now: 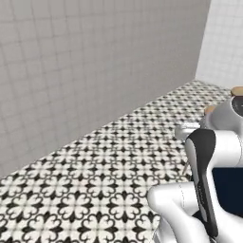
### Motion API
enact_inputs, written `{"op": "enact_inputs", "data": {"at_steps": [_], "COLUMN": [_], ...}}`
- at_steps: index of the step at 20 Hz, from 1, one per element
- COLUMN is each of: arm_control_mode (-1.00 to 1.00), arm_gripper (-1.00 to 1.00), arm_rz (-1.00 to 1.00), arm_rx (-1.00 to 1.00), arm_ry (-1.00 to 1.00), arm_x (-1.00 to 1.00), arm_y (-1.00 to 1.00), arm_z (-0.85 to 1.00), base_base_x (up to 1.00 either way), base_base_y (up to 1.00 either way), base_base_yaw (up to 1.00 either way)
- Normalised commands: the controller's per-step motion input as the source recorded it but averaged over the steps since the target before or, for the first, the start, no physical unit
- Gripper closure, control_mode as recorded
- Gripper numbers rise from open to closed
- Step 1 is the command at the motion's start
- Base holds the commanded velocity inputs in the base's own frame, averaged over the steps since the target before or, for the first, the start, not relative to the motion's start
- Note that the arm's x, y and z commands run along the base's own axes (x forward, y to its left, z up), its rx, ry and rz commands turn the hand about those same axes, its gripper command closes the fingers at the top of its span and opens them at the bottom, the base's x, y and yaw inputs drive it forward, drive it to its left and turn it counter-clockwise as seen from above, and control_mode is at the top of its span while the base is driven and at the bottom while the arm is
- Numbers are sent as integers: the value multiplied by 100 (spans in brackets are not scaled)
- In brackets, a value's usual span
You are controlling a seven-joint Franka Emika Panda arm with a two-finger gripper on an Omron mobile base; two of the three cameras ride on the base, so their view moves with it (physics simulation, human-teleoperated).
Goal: Take the strawberry from the fridge and place it on top of the pancake, located on the dining counter.
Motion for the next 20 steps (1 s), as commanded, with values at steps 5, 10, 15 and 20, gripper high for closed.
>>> {"op": "enact_inputs", "data": {"at_steps": [5,10,15,20], "arm_control_mode": [100,100,100,100], "arm_gripper": [100,100,100,100], "arm_rz": [0,0,0,0], "arm_rx": [0,0,0,0], "arm_ry": [0,0,0,0], "arm_x": [0,0,0,0], "arm_y": [0,0,0,0], "arm_z": [0,0,0,0], "base_base_x": [100,100,100,100], "base_base_y": [79,81,90,97], "base_base_yaw": [-69,-67,-64,-59]}}
